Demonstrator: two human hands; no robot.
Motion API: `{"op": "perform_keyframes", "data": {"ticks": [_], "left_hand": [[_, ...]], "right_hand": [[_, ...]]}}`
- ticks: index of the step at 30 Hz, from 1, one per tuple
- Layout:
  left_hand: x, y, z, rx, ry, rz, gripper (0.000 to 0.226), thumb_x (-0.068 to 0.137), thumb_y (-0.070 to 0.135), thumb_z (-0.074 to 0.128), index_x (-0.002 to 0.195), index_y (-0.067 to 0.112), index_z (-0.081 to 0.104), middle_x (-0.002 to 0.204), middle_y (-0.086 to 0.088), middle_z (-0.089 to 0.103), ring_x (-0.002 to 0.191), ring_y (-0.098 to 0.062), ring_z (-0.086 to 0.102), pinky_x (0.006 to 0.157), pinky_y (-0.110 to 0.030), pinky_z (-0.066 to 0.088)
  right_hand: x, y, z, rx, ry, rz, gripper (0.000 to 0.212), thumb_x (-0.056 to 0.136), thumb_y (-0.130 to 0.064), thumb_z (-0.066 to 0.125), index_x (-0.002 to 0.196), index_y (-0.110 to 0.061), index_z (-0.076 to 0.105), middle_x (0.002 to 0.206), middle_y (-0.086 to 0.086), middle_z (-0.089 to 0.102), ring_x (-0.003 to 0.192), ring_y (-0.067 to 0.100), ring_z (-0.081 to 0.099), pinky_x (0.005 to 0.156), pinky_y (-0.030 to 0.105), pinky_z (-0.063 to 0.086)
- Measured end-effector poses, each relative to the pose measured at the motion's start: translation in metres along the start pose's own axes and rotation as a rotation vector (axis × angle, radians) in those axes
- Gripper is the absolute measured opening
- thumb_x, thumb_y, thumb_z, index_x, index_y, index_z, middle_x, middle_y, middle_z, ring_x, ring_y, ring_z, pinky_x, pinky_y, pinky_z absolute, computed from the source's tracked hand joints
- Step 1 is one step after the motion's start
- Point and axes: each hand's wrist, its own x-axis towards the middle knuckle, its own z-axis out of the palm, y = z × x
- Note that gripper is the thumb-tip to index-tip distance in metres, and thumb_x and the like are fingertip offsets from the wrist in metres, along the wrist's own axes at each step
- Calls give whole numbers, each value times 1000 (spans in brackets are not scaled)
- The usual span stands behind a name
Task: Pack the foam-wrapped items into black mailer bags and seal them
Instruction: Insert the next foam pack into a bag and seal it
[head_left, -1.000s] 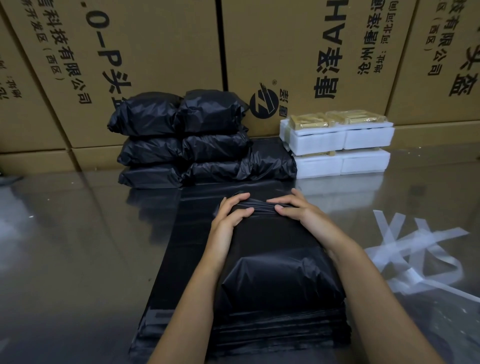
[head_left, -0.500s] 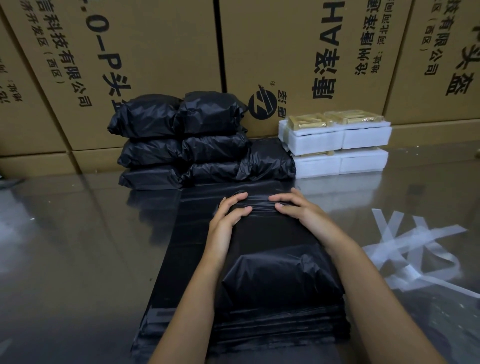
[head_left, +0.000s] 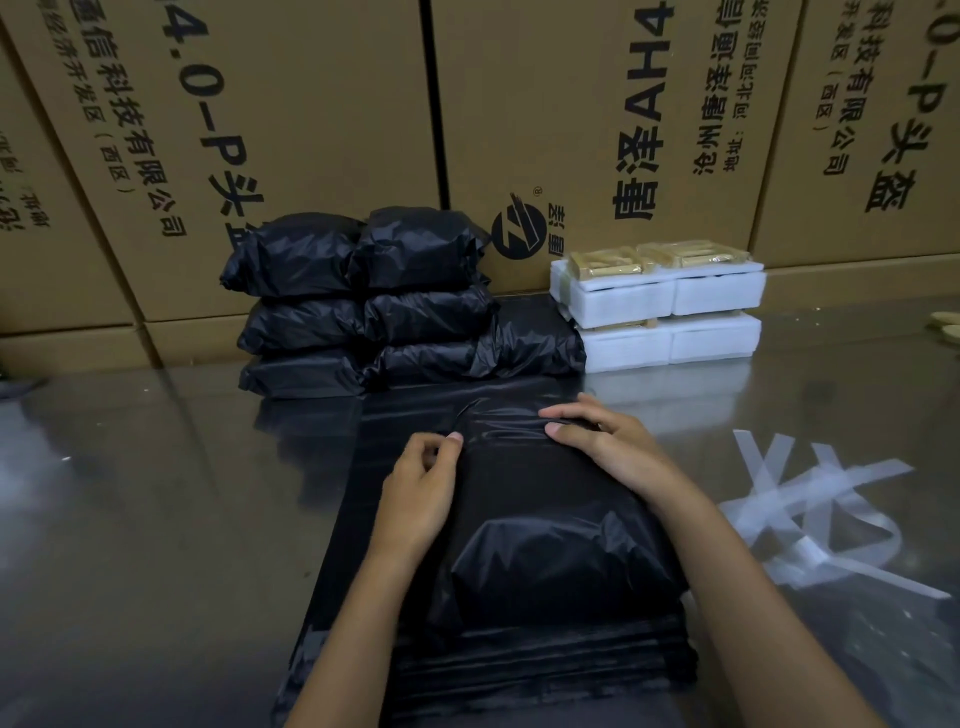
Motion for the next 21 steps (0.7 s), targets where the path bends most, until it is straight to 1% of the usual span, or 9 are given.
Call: {"op": "perform_keyframes", "data": {"ticks": [2, 3, 5, 7, 10, 11, 13, 17, 21], "left_hand": [[-3, -2, -19, 27, -99, -66, 30, 93, 59, 48, 99, 35, 66, 109, 15, 64, 101, -7, 57, 82, -30, 42], [-5, -3, -29, 21, -126, -105, 32, 92, 59, 50, 97, 34, 69, 105, 14, 66, 98, -7, 59, 82, -30, 43], [-9, -6, -51, -36, -180, -183, 35, 88, 53, 60, 96, 22, 74, 84, 9, 69, 73, -9, 61, 64, -29, 44], [-13, -13, -68, -186, -252, -223, 32, 83, 39, 70, 93, 9, 72, 73, -1, 67, 57, -11, 56, 51, -27, 37], [-21, -17, -76, -320, -324, -216, 13, 80, 13, 74, 88, 10, 64, 80, -10, 66, 63, -15, 58, 51, -25, 40], [-22, -17, -75, -332, -327, -193, 11, 80, 4, 71, 85, 11, 66, 80, -10, 67, 64, -16, 59, 51, -25, 42], [-22, -17, -72, -348, -258, -113, 24, 81, -6, 67, 73, 16, 68, 72, -8, 65, 62, -16, 57, 52, -25, 42], [-22, -12, -71, -381, -73, 114, 27, 82, -2, 70, 69, 21, 69, 75, -1, 68, 66, -9, 59, 57, -19, 44], [-23, -7, -70, -378, -13, 299, 32, 79, -8, 70, 69, 22, 67, 74, 3, 69, 67, -3, 62, 58, -11, 45]], "right_hand": [[-2, -6, -4, -188, 64, -98, 18, 83, -28, 80, 101, -27, 77, 133, -5, 62, 132, 9, 50, 96, 18, 36], [-1, -11, -6, -324, 93, -145, 20, 82, -29, 81, 100, -24, 76, 126, -4, 65, 127, 13, 55, 99, 23, 40], [-2, -26, -6, -532, 100, -191, 24, 81, -31, 81, 103, -24, 75, 124, -3, 66, 124, 16, 56, 107, 36, 42], [-1, -46, -1, -570, 58, -229, 25, 83, -32, 78, 107, -26, 73, 120, -6, 66, 118, 15, 58, 105, 39, 44], [1, -72, 23, -517, -33, -298, 19, 88, -38, 71, 107, -33, 70, 117, -9, 66, 110, 10, 58, 95, 33, 47], [2, -78, 35, -483, -84, -314, 17, 90, -38, 69, 107, -34, 70, 116, -11, 66, 110, 8, 59, 93, 30, 46], [2, -83, 64, -411, -200, -326, 15, 93, -35, 66, 105, -30, 73, 110, -12, 69, 106, 5, 61, 95, 30, 49], [3, -76, 101, -364, -276, -313, 16, 95, -32, 63, 94, -23, 76, 92, -8, 75, 94, 9, 68, 93, 41, 54], [4, -72, 96, -327, -432, -296, 12, 92, -20, 69, 99, -18, 78, 96, -4, 77, 96, 9, 70, 96, 32, 54]]}}
